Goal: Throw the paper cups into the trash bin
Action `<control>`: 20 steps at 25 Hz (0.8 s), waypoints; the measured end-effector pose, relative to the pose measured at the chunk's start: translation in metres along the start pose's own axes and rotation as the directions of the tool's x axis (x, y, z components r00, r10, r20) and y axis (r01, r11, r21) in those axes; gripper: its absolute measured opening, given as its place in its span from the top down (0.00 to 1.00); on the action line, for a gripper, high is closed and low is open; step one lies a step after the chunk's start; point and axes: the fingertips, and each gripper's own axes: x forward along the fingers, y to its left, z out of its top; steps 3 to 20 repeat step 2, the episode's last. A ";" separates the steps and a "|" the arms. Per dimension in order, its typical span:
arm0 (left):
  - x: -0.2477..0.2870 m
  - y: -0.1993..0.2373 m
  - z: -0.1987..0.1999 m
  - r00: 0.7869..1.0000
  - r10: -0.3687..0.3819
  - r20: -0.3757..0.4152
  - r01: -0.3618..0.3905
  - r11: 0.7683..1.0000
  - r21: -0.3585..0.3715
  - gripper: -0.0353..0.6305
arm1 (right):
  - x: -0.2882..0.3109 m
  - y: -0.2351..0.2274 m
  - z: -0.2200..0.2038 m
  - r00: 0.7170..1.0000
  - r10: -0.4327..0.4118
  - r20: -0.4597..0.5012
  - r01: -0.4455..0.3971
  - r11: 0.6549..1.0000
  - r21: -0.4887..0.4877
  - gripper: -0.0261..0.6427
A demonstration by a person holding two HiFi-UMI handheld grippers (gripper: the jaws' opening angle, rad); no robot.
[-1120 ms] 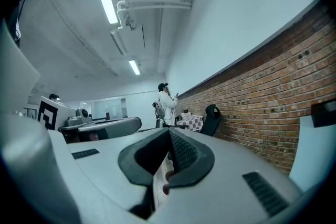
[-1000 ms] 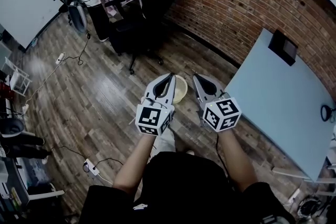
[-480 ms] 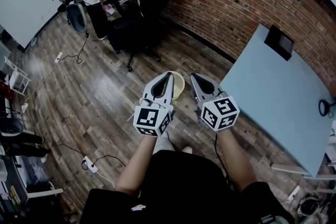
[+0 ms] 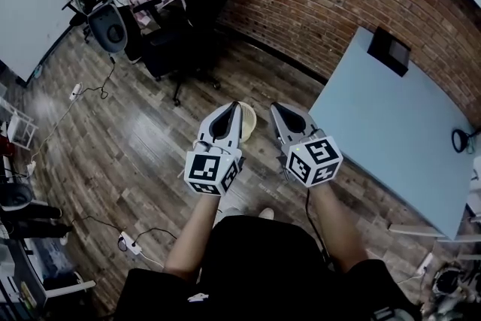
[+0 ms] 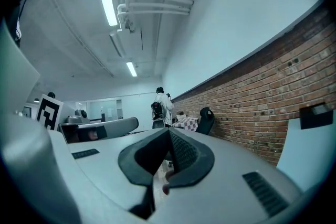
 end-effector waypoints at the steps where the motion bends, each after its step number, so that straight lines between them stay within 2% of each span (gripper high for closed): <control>1: 0.002 0.001 0.000 1.000 -0.001 -0.002 0.001 1.000 0.000 0.94 | 0.001 -0.002 0.001 1.000 -0.003 0.001 0.003 1.000 0.000 0.97; 20: 0.004 0.002 -0.001 1.000 -0.002 -0.004 0.002 1.000 -0.001 0.94 | 0.002 -0.003 0.002 1.000 -0.007 0.003 0.007 1.000 -0.001 0.97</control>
